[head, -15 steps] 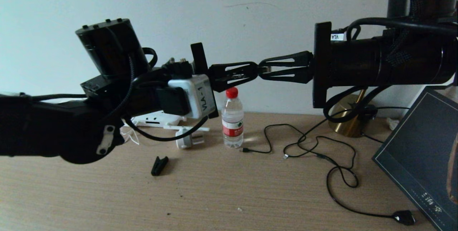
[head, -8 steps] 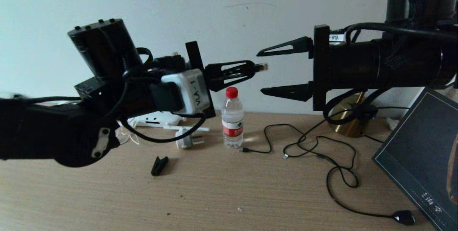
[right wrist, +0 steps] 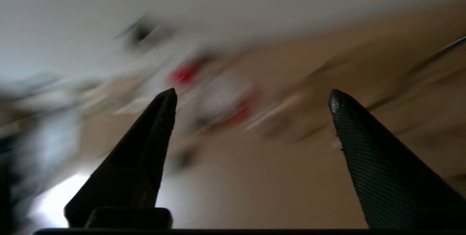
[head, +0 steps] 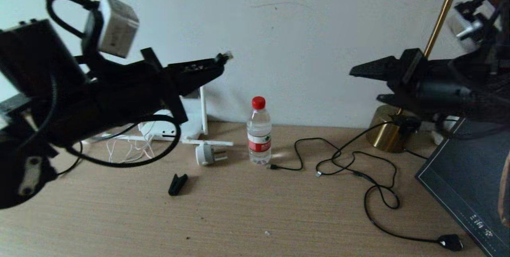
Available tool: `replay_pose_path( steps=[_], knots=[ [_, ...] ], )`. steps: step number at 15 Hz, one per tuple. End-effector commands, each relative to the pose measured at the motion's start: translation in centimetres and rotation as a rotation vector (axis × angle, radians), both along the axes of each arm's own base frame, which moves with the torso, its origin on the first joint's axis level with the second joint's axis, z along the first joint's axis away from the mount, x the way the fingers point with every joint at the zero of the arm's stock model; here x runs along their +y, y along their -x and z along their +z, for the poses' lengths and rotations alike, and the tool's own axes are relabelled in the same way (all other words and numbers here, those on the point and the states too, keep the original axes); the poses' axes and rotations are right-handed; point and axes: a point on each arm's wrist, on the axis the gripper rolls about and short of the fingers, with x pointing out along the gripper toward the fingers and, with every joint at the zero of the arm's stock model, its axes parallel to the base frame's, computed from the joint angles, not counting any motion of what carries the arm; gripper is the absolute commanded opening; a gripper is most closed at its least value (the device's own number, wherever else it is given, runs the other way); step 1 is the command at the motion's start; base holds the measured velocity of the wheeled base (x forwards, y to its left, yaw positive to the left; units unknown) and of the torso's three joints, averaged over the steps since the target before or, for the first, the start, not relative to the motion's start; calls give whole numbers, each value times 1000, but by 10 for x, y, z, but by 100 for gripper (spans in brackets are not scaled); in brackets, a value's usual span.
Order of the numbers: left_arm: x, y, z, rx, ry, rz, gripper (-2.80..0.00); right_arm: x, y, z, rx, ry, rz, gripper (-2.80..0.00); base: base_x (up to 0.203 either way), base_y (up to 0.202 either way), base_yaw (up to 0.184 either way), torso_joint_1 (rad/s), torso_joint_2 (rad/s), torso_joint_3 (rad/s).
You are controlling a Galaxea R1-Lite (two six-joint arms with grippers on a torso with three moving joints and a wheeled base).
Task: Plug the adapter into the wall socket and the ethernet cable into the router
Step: Align cable and router interface
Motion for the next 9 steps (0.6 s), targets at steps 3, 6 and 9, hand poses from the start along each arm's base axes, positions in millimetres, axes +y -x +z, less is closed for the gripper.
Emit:
replay_pose_path(
  steps=[3, 6, 9],
  knots=[
    [38, 66, 1, 455, 269, 31, -280, -75, 110, 18, -223, 130, -198, -280, 0, 0, 0, 0, 0, 0],
    [45, 80, -21, 644, 262, 100, -280, -109, 153, -22, -191, 185, -375, -280, 0, 0, 0, 0, 0, 0],
    [44, 82, -27, 734, 293, 184, -280, -125, 192, -64, -191, 261, -552, -280, 0, 0, 0, 0, 0, 0]
  ],
)
